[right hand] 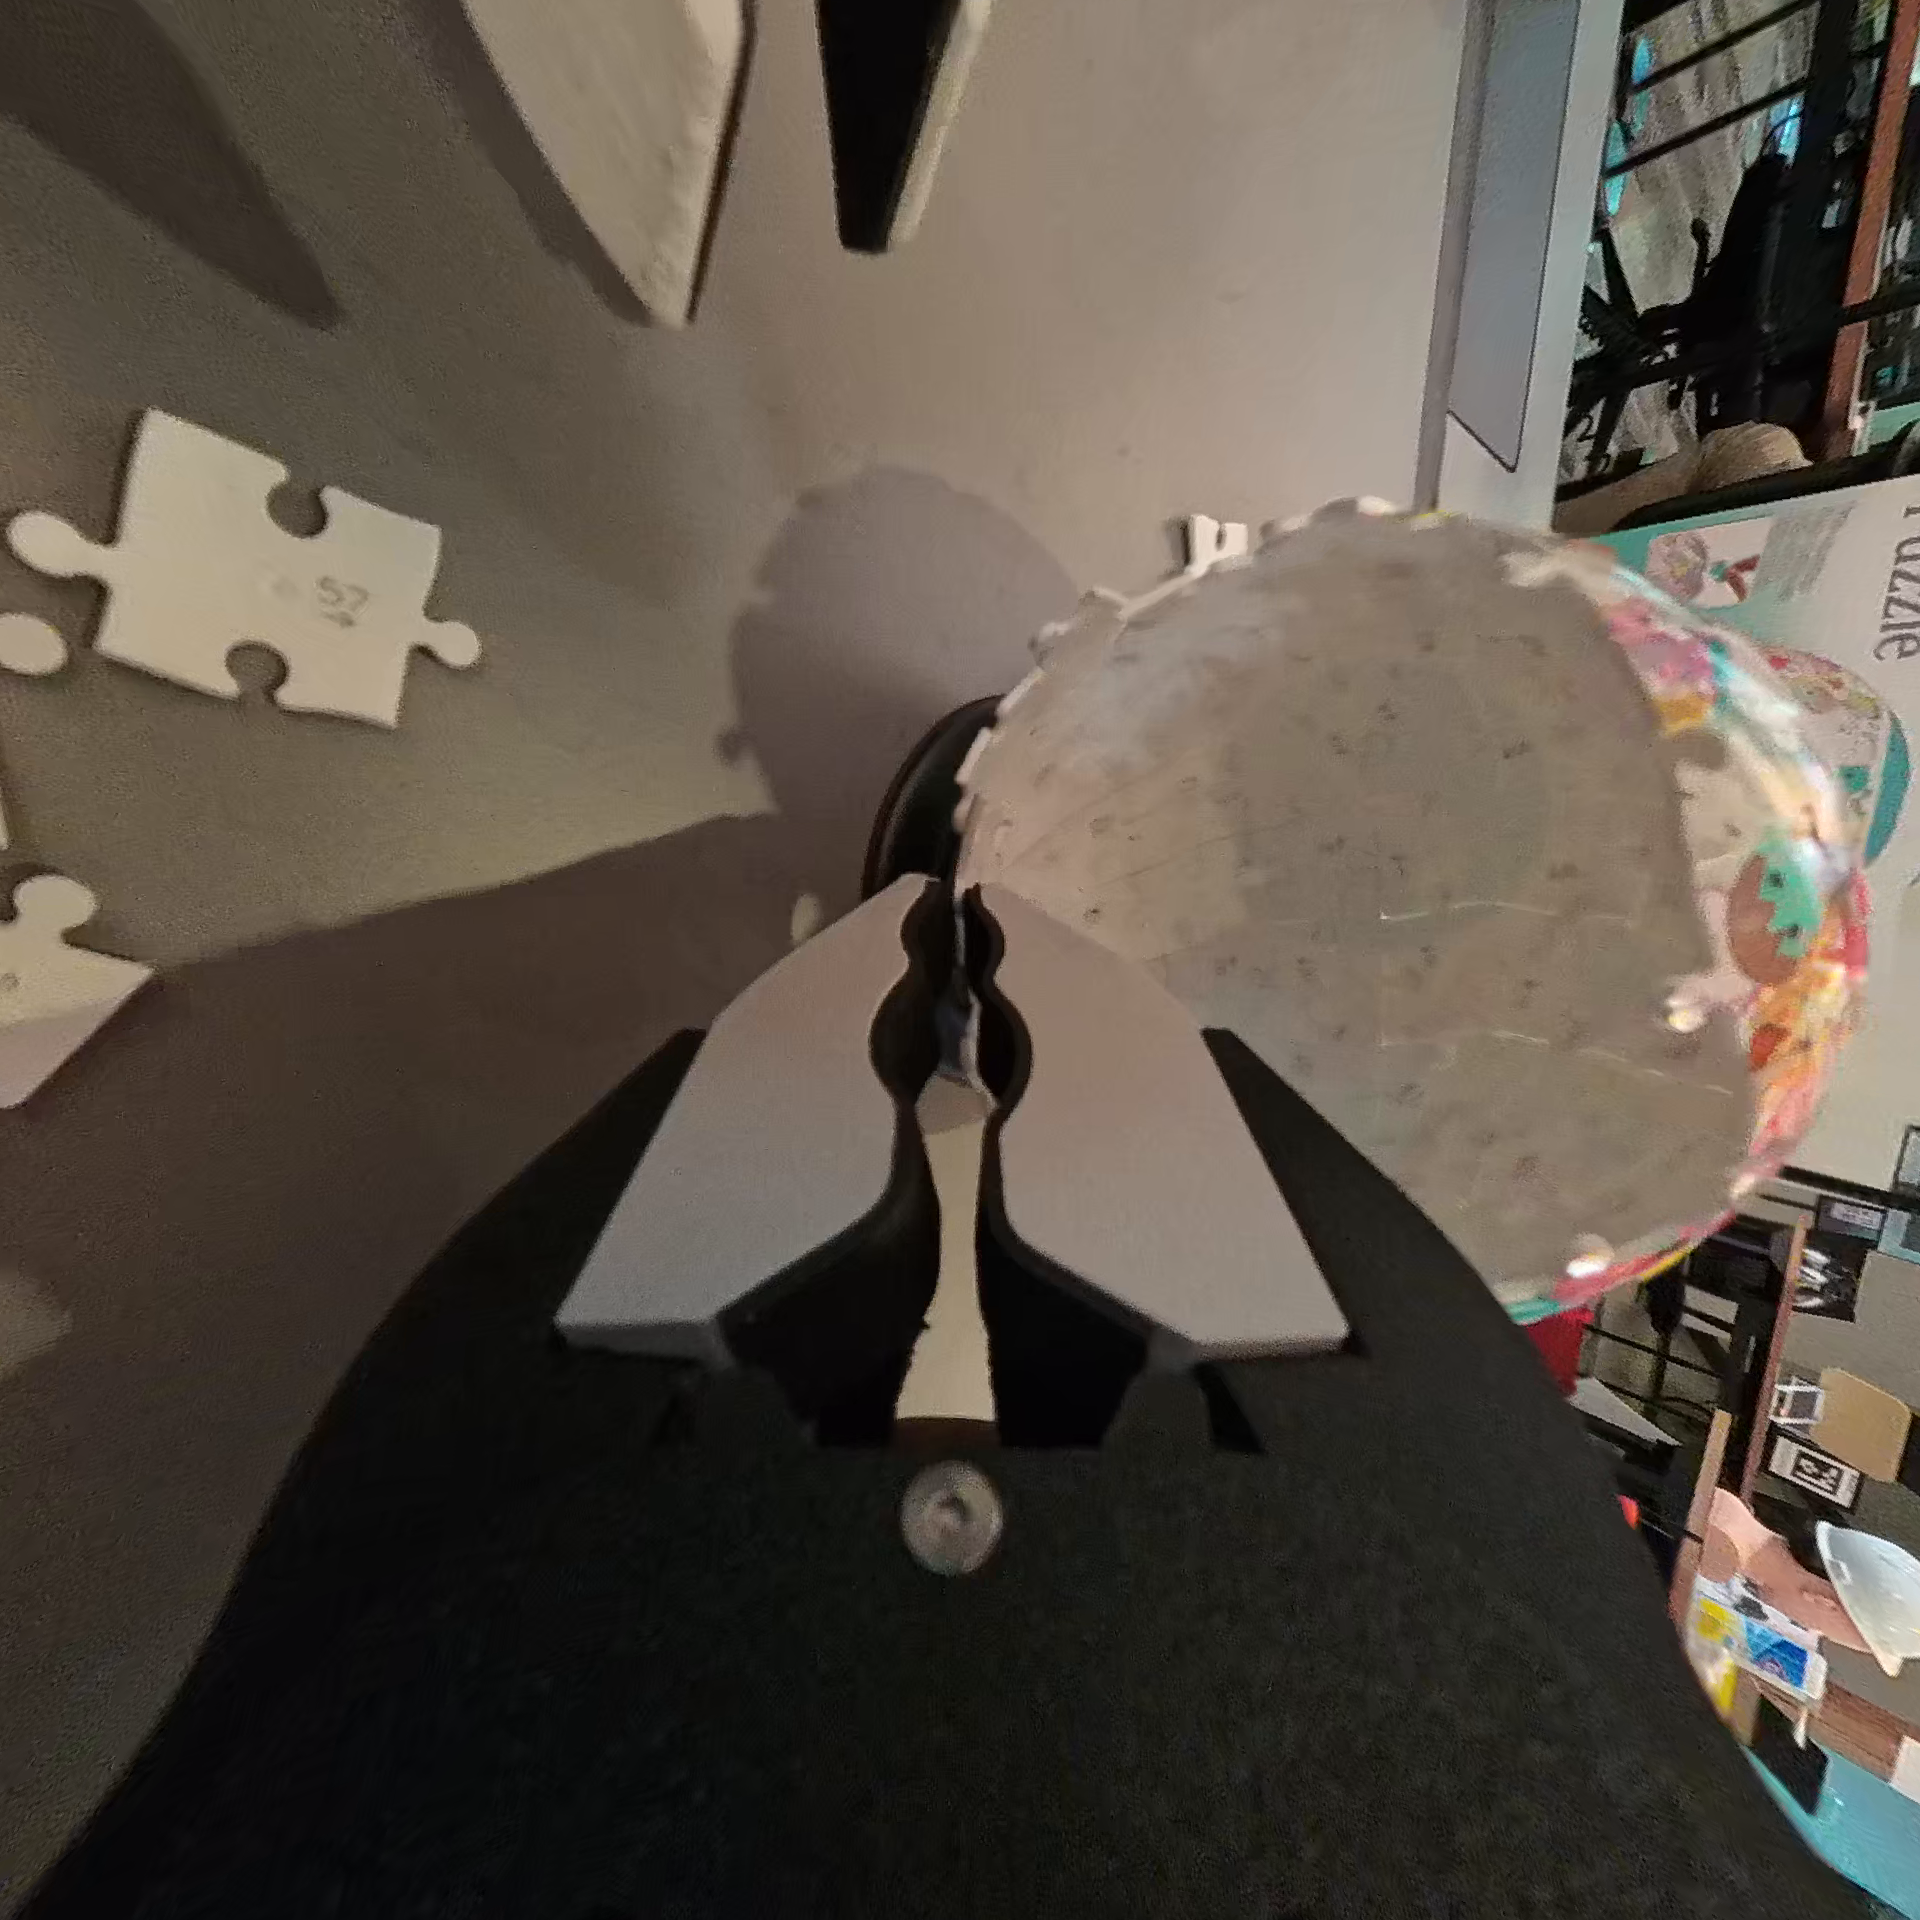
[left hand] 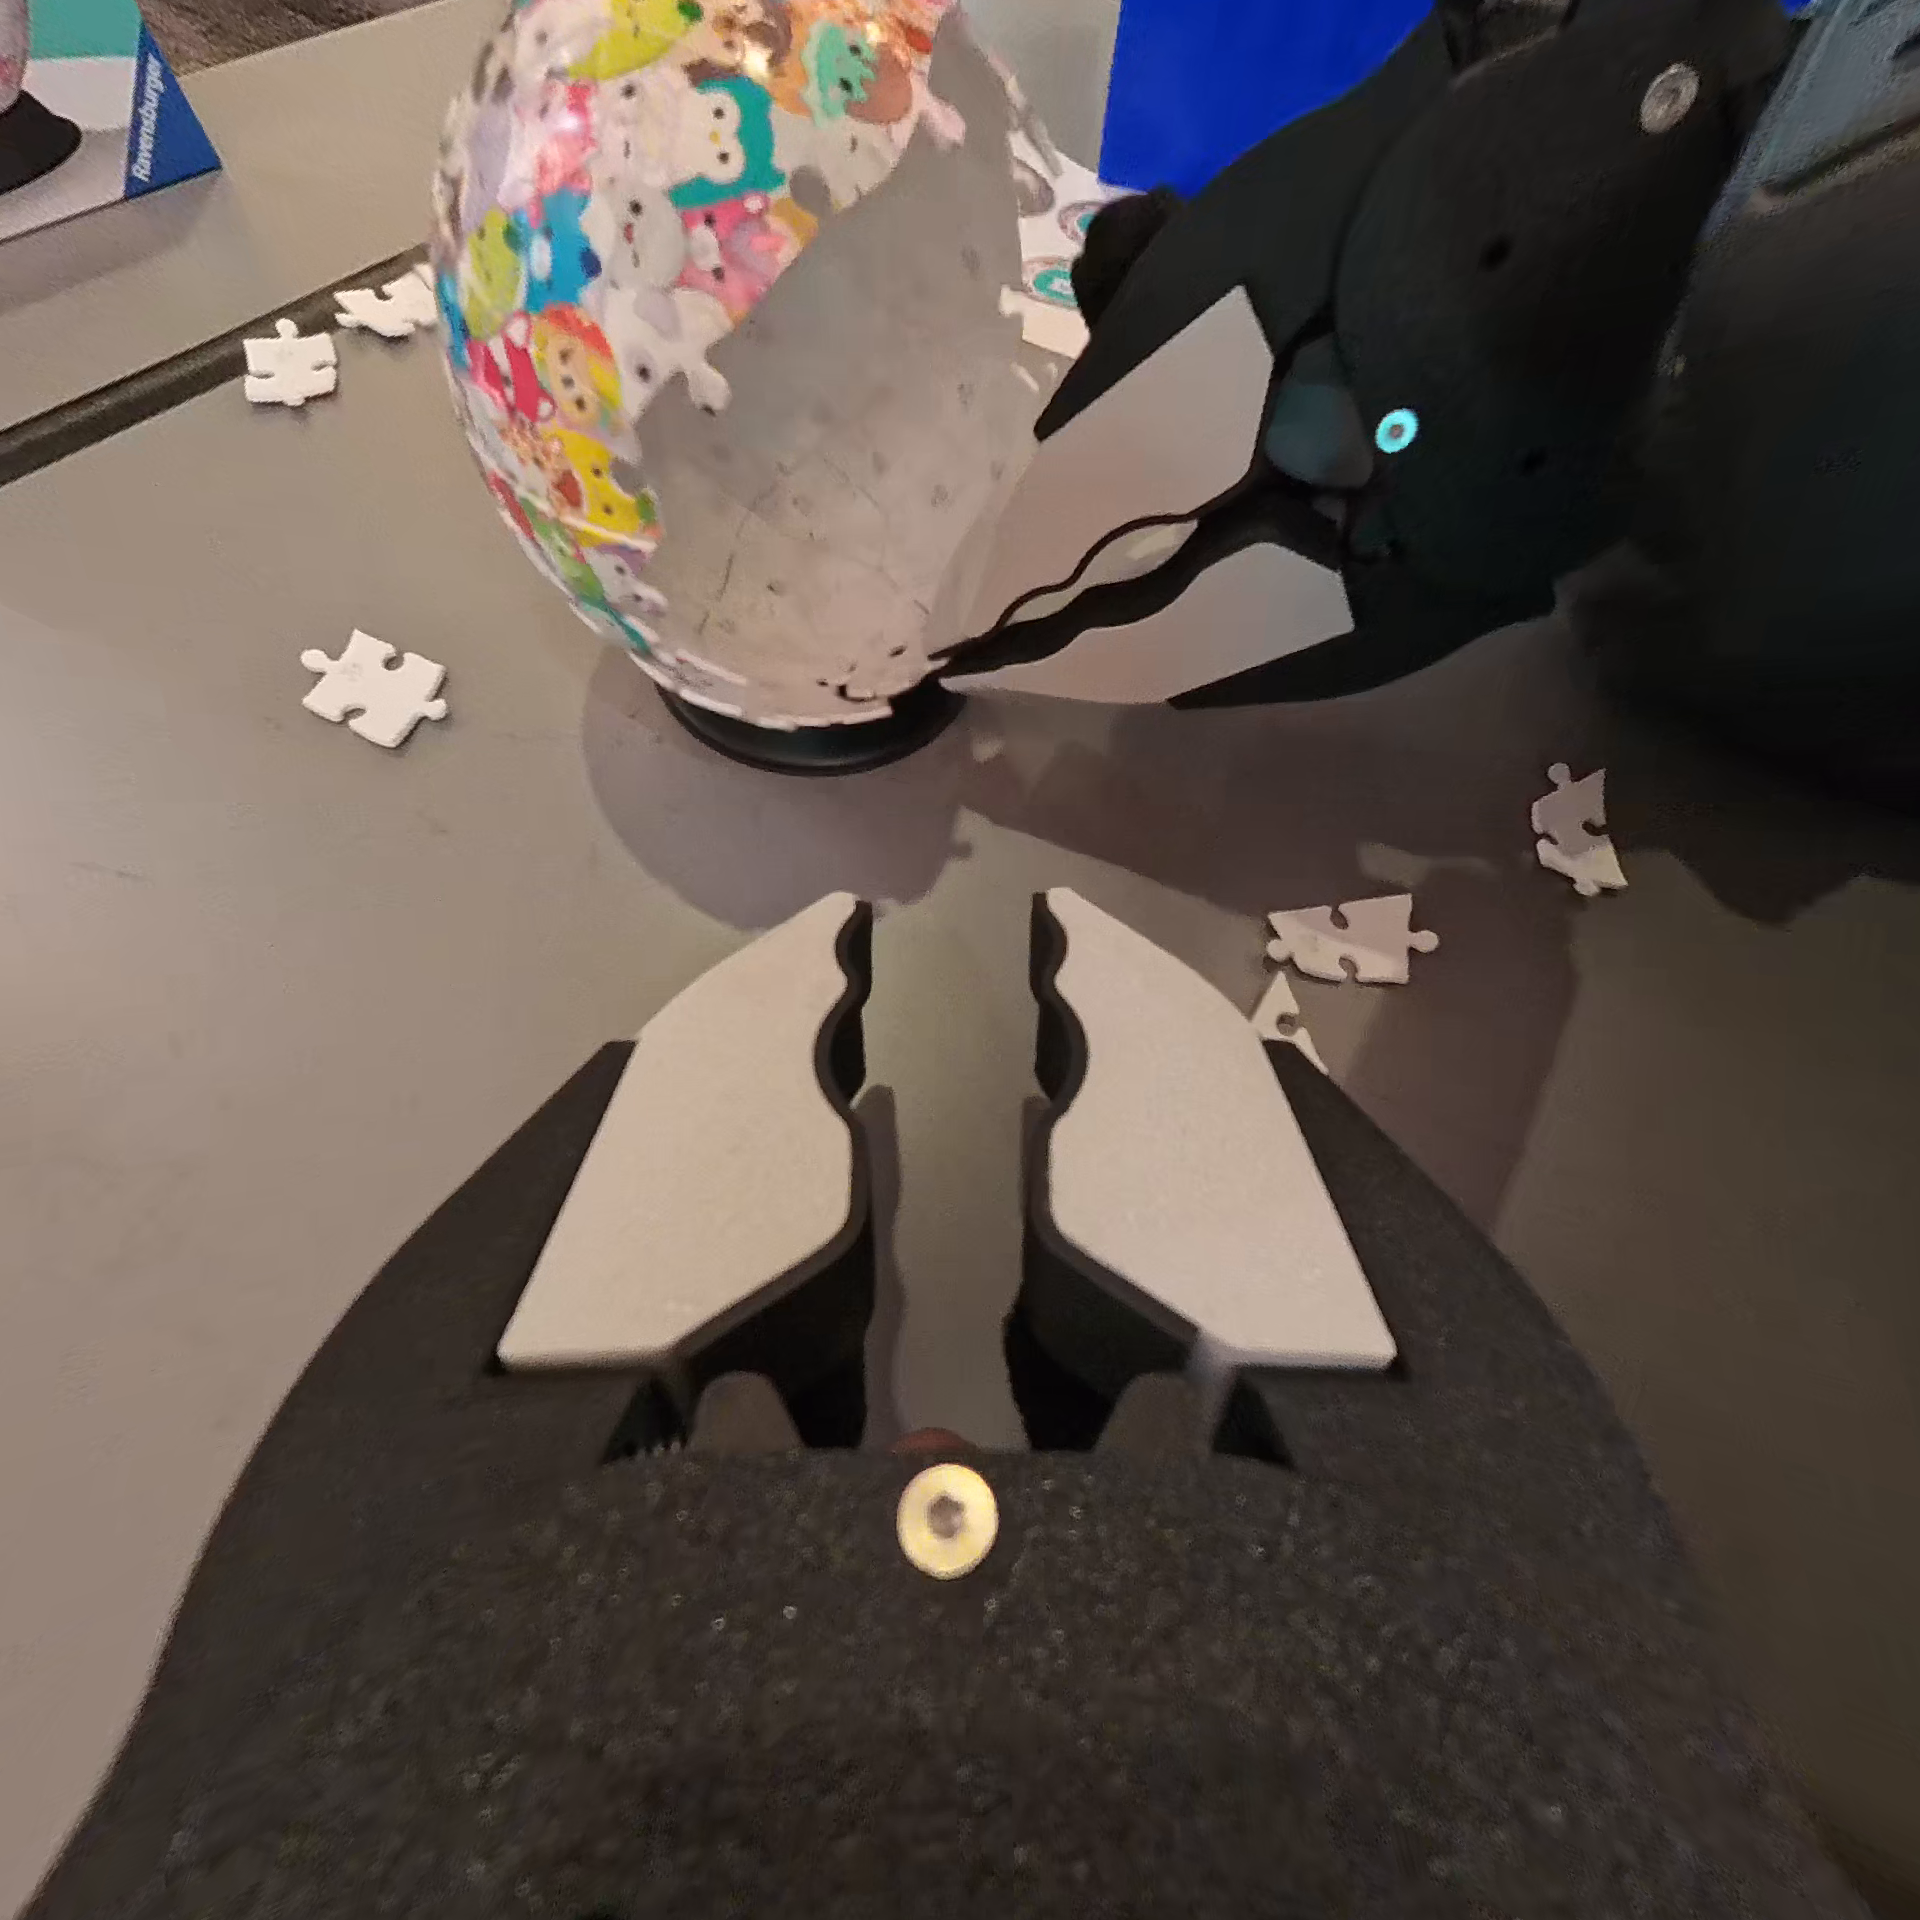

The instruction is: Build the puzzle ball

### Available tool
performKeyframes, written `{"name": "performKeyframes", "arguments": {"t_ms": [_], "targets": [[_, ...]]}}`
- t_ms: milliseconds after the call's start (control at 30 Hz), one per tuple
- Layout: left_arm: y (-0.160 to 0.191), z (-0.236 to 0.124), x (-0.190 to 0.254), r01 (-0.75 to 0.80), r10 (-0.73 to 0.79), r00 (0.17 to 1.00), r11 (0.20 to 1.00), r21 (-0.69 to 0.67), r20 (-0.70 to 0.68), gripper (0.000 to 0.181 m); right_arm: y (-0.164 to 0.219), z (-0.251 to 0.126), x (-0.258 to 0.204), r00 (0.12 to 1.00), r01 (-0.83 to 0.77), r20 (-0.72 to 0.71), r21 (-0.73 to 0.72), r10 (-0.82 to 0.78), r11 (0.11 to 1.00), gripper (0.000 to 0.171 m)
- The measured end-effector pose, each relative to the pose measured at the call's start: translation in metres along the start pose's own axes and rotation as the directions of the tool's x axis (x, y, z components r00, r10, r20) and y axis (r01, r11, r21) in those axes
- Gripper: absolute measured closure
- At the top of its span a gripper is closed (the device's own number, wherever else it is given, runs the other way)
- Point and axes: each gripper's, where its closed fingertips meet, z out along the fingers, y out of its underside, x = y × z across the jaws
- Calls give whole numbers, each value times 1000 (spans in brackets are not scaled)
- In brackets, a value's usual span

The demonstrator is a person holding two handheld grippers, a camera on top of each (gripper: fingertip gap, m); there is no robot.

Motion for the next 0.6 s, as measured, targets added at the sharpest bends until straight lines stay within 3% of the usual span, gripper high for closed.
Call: {"name": "performKeyframes", "arguments": {"t_ms": [600], "targets": [[-1,37,-25,55,-53,998,996,-65,27,148,2,4,-3,1000,2,27,-6,-2,1000,169]]}}
